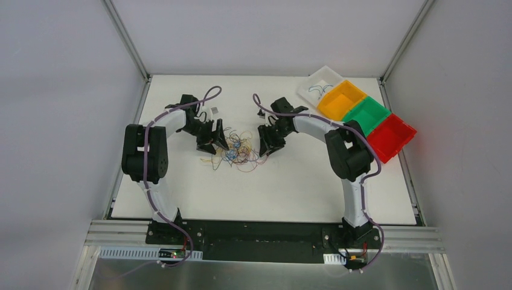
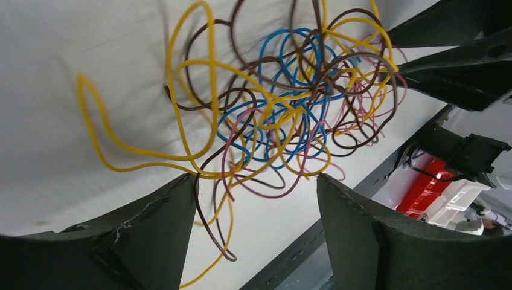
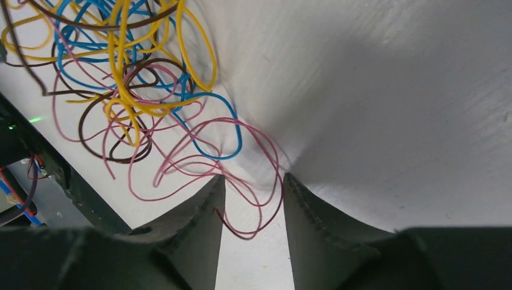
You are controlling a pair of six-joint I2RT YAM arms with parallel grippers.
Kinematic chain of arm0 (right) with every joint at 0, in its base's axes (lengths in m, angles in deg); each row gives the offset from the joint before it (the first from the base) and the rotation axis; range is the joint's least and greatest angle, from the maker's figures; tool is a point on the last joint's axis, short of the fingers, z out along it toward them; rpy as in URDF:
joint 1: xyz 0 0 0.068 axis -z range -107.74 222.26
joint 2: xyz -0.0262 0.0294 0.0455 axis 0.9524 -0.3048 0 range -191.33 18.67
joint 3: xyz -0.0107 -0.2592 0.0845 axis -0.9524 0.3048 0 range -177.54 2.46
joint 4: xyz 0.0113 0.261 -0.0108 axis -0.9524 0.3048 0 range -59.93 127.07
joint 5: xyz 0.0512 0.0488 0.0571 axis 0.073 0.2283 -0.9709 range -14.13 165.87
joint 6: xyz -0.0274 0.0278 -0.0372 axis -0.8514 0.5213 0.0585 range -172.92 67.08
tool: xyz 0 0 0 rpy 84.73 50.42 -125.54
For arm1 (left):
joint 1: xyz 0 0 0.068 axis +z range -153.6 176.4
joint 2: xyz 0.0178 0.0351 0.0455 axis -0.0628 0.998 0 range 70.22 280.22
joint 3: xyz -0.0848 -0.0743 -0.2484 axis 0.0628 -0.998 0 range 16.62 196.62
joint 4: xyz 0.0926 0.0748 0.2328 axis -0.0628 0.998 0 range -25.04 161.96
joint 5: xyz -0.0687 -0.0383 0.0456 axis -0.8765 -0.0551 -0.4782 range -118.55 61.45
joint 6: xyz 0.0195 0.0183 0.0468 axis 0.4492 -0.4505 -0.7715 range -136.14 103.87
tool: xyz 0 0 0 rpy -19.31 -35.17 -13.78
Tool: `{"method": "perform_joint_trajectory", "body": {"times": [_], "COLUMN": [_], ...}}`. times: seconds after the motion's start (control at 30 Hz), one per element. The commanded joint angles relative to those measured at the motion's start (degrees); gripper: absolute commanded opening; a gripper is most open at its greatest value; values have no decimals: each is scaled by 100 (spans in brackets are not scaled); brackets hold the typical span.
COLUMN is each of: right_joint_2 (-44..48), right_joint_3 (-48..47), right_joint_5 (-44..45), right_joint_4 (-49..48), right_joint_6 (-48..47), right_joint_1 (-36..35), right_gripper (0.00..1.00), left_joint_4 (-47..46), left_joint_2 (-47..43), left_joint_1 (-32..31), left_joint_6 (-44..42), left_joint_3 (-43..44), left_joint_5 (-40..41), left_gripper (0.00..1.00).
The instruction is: Untangle the cables
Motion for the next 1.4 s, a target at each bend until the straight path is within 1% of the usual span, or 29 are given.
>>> {"method": "perform_joint_trajectory", "body": {"times": [0.0, 0.03, 0.07, 0.13, 0.2, 0.23, 0.37, 0.43, 0.47, 0.6, 0.67, 0.73, 0.93, 1.0, 1.1, 1.23, 1.37], "right_joint_2": [14, 35, 61, 121, 228, 313, 893, 1291, 1489, 2222, 2529, 2844, 3445, 3533, 3567, 3404, 3039], "right_joint_3": [147, 160, 174, 192, 199, 245, 562, 738, 812, 910, 856, 758, -94, -480, -1029, -1637, -2151], "right_joint_5": [269, 273, 256, 291, 451, 553, 1098, 1357, 1473, 1783, 1844, 1886, 1786, 1629, 1441, 1418, 1460], "right_joint_4": [-111, -107, -99, -45, 82, 148, 427, 603, 694, 1171, 1421, 1619, 2075, 2189, 2266, 2117, 1942], "right_joint_6": [47, 35, 7, -49, -154, -209, -427, -557, -647, -883, -1027, -1162, -1393, -1409, -1348, -1159, -978], "right_joint_1": [-49, -45, -47, -47, -24, 21, 447, 824, 994, 1735, 2150, 2542, 3528, 3833, 4072, 4269, 4345], "right_gripper": [33, 27, 19, 0, 0, 0, 0, 0, 0, 0, 0, 0, 0, 0, 0, 0, 0], "left_joint_4": [-498, -553, -604, -689, -737, -742, -731, -636, -546, -134, -7, 94, 395, 454, 493, 505, 514], "left_joint_2": [113, 179, 263, 470, 641, 700, 574, 443, 375, 160, 62, -38, -87, -58, -32, -21, -9], "left_joint_1": [-402, -482, -572, -718, -786, -785, -564, -309, -182, 357, 698, 911, 1465, 1605, 1672, 1662, 1559], "left_joint_6": [329, 365, 384, 478, 606, 663, 625, 545, 457, 78, -83, -263, -757, -860, -978, -976, -796], "left_joint_3": [221, 239, 279, 341, 401, 407, 186, 38, -17, -242, -368, -479, -458, -408, -353, -278, -195], "left_joint_5": [-317, -290, -241, -123, 39, 125, 416, 578, 688, 972, 1044, 1144, 1426, 1467, 1423, 1015, 604], "left_gripper": [73, 73, 73, 71, 65, 58, 25, 5, 0, 0, 0, 0, 0, 0, 0, 0, 0]}}
